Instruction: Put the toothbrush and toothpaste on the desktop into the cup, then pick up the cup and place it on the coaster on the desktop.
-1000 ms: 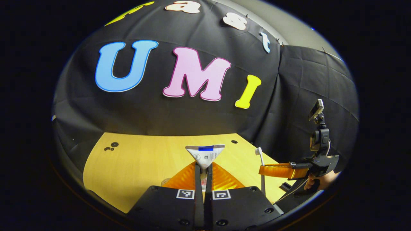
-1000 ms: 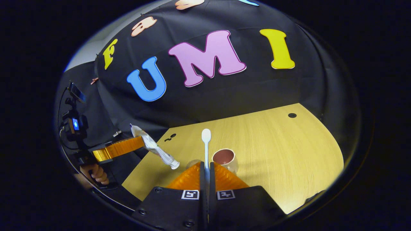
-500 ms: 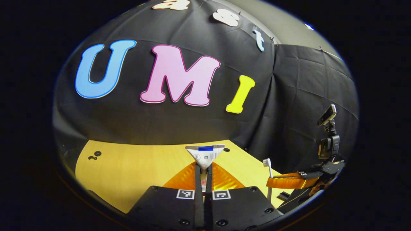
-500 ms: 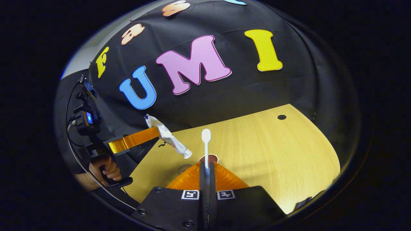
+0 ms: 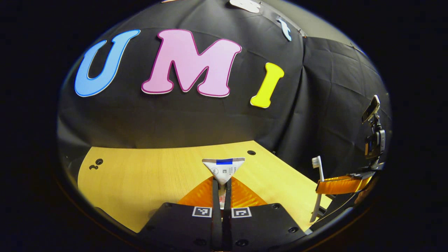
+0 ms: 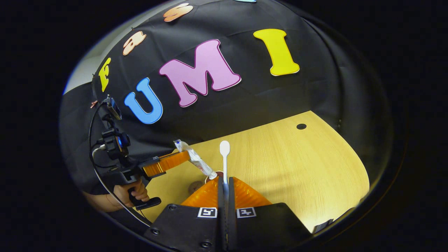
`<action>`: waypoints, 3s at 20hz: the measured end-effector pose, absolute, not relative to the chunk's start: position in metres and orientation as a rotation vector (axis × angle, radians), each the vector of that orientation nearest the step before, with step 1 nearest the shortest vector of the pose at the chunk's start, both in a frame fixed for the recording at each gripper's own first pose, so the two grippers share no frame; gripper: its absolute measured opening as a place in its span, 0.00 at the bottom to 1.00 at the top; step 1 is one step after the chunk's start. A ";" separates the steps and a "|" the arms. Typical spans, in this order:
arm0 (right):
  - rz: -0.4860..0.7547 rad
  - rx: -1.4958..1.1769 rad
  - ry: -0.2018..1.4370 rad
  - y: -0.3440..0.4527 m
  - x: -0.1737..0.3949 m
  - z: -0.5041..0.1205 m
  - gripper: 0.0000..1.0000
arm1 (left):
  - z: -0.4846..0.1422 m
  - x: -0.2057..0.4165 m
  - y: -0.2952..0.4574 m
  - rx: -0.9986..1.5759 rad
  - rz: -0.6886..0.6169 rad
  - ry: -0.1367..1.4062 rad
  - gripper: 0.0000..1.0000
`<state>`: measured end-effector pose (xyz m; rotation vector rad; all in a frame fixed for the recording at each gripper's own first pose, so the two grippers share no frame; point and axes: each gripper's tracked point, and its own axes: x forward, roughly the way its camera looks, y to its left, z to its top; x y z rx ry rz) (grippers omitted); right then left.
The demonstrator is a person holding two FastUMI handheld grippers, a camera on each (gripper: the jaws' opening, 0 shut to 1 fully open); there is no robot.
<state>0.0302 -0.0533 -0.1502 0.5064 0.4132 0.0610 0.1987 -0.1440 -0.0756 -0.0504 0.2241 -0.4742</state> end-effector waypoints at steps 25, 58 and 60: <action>0.070 0.545 0.431 -0.077 0.046 -0.170 0.06 | -0.178 0.225 -0.160 -0.002 -0.448 0.464 0.10; 0.270 0.468 0.132 0.030 0.188 -0.132 0.05 | -0.181 0.095 -0.032 -0.159 -0.291 0.412 0.65; 0.278 0.426 0.122 0.037 0.197 -0.142 0.05 | -0.189 0.085 -0.029 -0.157 -0.278 0.427 0.65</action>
